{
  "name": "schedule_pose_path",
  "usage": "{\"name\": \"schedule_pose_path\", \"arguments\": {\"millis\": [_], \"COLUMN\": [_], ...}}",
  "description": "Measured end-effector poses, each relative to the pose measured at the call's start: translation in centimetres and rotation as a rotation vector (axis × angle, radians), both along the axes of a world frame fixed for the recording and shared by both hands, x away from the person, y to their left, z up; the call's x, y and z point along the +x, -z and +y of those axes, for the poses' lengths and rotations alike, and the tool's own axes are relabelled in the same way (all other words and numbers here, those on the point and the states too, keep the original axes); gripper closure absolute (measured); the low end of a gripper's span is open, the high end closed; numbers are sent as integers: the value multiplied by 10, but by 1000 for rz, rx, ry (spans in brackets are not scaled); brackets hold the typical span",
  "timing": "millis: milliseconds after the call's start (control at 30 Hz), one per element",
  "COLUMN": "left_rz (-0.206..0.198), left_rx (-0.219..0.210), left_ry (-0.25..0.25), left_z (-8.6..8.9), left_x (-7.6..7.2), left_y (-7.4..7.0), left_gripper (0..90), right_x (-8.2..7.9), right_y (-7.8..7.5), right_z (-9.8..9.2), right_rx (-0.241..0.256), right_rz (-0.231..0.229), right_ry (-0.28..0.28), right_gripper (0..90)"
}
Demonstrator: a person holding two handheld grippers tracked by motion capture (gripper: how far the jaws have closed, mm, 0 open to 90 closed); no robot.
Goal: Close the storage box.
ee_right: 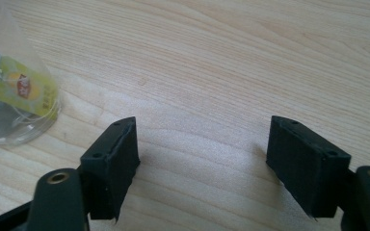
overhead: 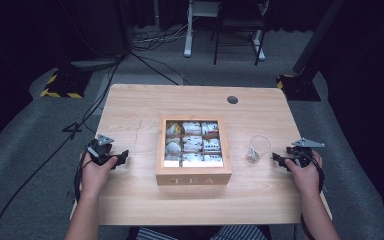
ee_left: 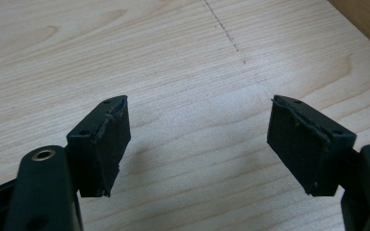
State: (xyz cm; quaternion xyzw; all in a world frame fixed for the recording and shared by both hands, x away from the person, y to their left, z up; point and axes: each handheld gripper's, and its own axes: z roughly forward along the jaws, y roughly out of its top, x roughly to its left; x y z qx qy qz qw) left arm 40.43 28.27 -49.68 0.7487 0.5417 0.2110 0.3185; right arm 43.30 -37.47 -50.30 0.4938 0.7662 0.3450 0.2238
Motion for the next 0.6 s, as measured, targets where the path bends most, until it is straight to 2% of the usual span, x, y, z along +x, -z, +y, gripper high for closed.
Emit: {"name": "schedule_pose_path", "arguments": {"millis": [100, 233, 367, 500, 600], "left_rz": [23, 19, 23, 45, 45], "left_rx": [14, 9, 13, 21, 22], "left_ry": [-13, -18, 6, -38, -38], "left_z": [-1, 1, 2, 2, 2], "left_x": [2, 3, 6, 10, 10], "left_y": [4, 6, 7, 8, 8], "left_gripper": [229, 198, 147, 39, 35], "right_x": [0, 1, 1, 1, 1], "right_y": [0, 0, 0, 0, 0], "right_z": [0, 1, 1, 1, 1], "right_rx": [-1, -4, -6, -6, -6], "right_rz": [4, 7, 8, 8, 7], "right_ry": [-3, -3, 0, 1, 0], "right_gripper": [238, 214, 205, 203, 202]}}
